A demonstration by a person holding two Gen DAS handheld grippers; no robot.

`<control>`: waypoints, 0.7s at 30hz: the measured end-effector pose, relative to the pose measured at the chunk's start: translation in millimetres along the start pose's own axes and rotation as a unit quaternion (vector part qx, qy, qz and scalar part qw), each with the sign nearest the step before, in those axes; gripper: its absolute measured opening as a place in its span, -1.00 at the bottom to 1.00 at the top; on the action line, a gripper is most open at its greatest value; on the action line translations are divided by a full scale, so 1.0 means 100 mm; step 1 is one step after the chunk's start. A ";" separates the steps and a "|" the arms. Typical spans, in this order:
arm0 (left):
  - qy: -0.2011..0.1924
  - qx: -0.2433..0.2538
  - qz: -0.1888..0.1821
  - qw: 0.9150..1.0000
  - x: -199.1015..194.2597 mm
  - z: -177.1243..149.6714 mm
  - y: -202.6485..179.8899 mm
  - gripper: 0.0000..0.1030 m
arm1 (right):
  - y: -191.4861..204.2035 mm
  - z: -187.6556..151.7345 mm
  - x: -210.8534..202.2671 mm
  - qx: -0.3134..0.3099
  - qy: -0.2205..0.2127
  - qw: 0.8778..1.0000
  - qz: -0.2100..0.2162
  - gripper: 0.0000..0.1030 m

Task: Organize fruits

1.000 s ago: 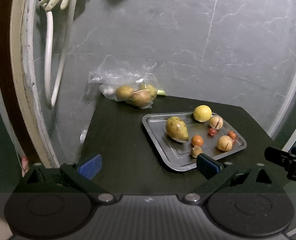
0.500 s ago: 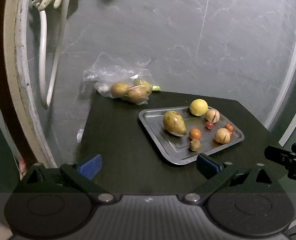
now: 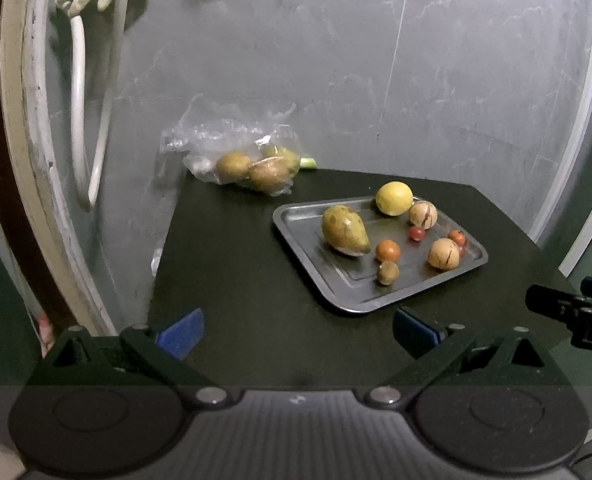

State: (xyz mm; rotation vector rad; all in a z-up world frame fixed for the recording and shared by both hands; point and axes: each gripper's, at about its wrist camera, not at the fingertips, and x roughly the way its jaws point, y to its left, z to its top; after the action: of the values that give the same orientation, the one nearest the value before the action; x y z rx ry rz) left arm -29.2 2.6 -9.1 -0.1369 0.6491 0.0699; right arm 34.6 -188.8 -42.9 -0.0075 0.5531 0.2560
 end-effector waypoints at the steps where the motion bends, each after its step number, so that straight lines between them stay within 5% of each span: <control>1: 0.001 0.000 -0.001 1.000 0.00 0.00 0.00 0.99 | 0.00 0.00 0.00 0.000 0.001 1.000 0.000 0.99; 21: 0.009 0.007 -0.010 1.000 0.02 -0.01 -0.07 0.99 | -0.08 -0.03 0.00 0.005 0.008 1.000 -0.004 0.99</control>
State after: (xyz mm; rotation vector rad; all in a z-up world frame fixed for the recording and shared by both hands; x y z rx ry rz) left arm -27.3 -4.0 -10.9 -0.1310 0.6650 0.0441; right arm 35.4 -197.0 -46.2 -0.0029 0.5697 0.2456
